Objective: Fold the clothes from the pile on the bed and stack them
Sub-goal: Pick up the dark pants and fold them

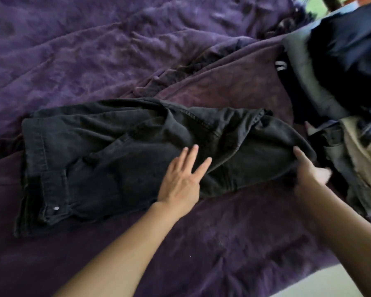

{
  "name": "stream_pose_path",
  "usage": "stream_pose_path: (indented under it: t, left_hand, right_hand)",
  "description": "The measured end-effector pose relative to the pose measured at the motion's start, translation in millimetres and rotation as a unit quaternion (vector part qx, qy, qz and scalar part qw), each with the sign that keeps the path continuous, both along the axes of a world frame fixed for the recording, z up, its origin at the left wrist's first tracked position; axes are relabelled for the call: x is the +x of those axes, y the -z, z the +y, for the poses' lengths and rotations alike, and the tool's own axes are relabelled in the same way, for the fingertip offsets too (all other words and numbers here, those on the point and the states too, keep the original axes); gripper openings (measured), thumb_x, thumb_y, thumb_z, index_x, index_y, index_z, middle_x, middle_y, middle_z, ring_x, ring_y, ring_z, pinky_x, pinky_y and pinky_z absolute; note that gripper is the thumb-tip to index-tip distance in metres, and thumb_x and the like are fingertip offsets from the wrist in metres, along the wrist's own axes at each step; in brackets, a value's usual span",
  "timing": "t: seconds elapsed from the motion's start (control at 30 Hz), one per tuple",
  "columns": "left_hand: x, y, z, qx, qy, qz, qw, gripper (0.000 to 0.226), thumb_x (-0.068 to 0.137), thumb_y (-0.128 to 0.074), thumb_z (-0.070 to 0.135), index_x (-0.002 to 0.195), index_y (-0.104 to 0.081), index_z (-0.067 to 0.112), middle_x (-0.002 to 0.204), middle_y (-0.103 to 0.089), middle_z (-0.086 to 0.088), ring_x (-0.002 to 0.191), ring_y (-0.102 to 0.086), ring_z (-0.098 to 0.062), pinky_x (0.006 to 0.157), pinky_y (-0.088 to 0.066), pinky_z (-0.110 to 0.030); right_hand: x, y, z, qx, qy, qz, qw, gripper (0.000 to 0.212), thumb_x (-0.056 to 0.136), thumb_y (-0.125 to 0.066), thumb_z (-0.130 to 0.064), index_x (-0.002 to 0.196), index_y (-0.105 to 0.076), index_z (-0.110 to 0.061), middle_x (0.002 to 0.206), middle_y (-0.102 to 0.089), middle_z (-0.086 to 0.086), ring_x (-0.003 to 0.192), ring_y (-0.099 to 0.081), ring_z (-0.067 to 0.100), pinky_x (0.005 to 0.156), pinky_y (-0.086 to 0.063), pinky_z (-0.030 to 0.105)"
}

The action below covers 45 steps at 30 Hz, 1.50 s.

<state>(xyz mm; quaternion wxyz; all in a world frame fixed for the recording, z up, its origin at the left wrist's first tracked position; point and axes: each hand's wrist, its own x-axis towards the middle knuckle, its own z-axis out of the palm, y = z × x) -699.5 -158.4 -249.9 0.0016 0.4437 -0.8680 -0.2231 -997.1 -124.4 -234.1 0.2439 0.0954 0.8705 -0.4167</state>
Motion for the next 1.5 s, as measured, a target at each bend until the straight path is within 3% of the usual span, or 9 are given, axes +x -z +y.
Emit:
stream_pose_path:
  t: [0.13,0.3,0.4,0.53,0.73,0.93,1.2,1.4,1.5]
  left_hand:
    - [-25.3,29.7,4.6,0.161,0.048,-0.09,0.982,0.07,0.095,-0.043,0.02,0.152,-0.005,0.035,0.161,0.007,-0.003,0.148,0.005,-0.024,0.119,-0.01,-0.042]
    - [3.2,10.7,-8.3,0.368,-0.17,0.163,0.899,0.034,0.099,-0.046,0.015,0.129,-0.057,0.025,0.136,-0.053,0.001,0.133,-0.043,-0.017,0.107,-0.032,-0.025]
    - [56.7,-14.3,-22.6,0.315,-0.41,0.28,0.809,0.028,0.093,-0.048,0.002,0.096,-0.068,0.021,0.094,-0.071,-0.005,0.097,-0.065,-0.023,0.082,-0.049,-0.027]
    - [134.6,-30.3,-33.1,0.2,-0.569,0.316,0.733,0.03,0.097,-0.039,0.002,0.091,-0.064,0.017,0.082,-0.066,-0.008,0.089,-0.064,-0.027,0.068,-0.051,-0.03]
    - [164.1,-26.2,-8.5,0.042,-0.48,0.181,0.857,0.03,0.094,-0.045,0.004,0.117,-0.063,0.012,0.118,-0.06,-0.011,0.104,-0.058,-0.021,0.096,-0.044,-0.033]
    - [105.8,-12.0,8.0,-0.076,-0.258,0.061,0.961,0.047,0.091,-0.052,0.015,0.138,-0.05,0.014,0.149,-0.035,-0.021,0.133,-0.039,-0.039,0.105,-0.037,-0.047]
    - [84.7,50.1,-0.8,0.103,-0.205,-0.134,0.964,0.074,0.096,-0.039,0.047,0.148,0.013,0.038,0.16,-0.01,-0.006,0.147,-0.001,-0.029,0.112,-0.016,-0.051]
    - [84.6,21.0,-18.8,0.02,-0.293,-0.04,0.955,0.039,0.096,-0.044,0.028,0.135,-0.049,0.029,0.142,-0.04,-0.01,0.13,-0.037,-0.031,0.099,-0.035,-0.046]
    - [74.5,8.9,-41.0,-0.146,-0.22,0.005,0.965,0.039,0.087,-0.052,0.011,0.126,-0.057,0.016,0.141,-0.042,-0.014,0.13,-0.04,-0.034,0.097,-0.039,-0.044]
  right_hand:
    - [6.3,-7.0,-23.2,-0.163,-0.022,-0.192,0.968,0.05,0.076,-0.077,-0.021,0.123,-0.061,-0.015,0.114,-0.069,0.008,0.096,-0.069,0.023,0.073,-0.058,0.04]
    - [72.7,-69.2,-27.9,-0.233,-0.294,0.19,0.907,0.038,0.071,-0.075,-0.013,0.107,-0.061,-0.019,0.1,-0.068,-0.006,0.093,-0.063,0.001,0.085,-0.052,0.027]
    - [137.6,-82.0,-20.5,-0.214,-0.483,0.286,0.799,0.061,0.07,-0.065,-0.014,0.129,-0.053,-0.026,0.126,-0.059,-0.004,0.119,-0.054,0.007,0.101,-0.043,0.023]
    - [222.3,-49.6,-22.6,-0.11,-0.644,0.347,0.672,0.073,0.067,-0.057,-0.026,0.138,-0.044,-0.037,0.134,-0.051,0.001,0.112,-0.053,0.021,0.073,-0.053,0.031]
    - [269.6,26.1,-17.6,0.182,-0.863,0.183,0.434,0.064,0.093,-0.049,-0.033,0.15,-0.02,-0.033,0.159,-0.011,0.011,0.134,-0.029,0.031,0.099,-0.039,0.041]
    - [223.0,1.8,-38.2,-0.1,-0.758,0.423,0.487,0.044,0.083,-0.058,-0.026,0.126,-0.06,-0.024,0.129,-0.056,0.009,0.106,-0.055,0.033,0.079,-0.045,0.042]
    - [182.3,56.9,-102.9,0.141,-0.82,0.398,0.386,0.072,0.091,-0.021,-0.069,0.152,-0.009,-0.034,0.162,-0.006,0.008,0.147,-0.01,0.022,0.107,-0.02,0.045]
    - [175.9,45.2,-97.6,0.084,-0.849,0.339,0.395,0.067,0.093,-0.032,-0.061,0.151,-0.026,-0.029,0.161,-0.011,0.005,0.148,-0.012,0.02,0.113,-0.021,0.043]
    - [156.3,20.1,-78.9,-0.097,-0.784,0.318,0.525,0.037,0.093,-0.059,-0.039,0.121,-0.065,-0.016,0.143,-0.048,0.005,0.13,-0.045,0.025,0.101,-0.041,0.04]
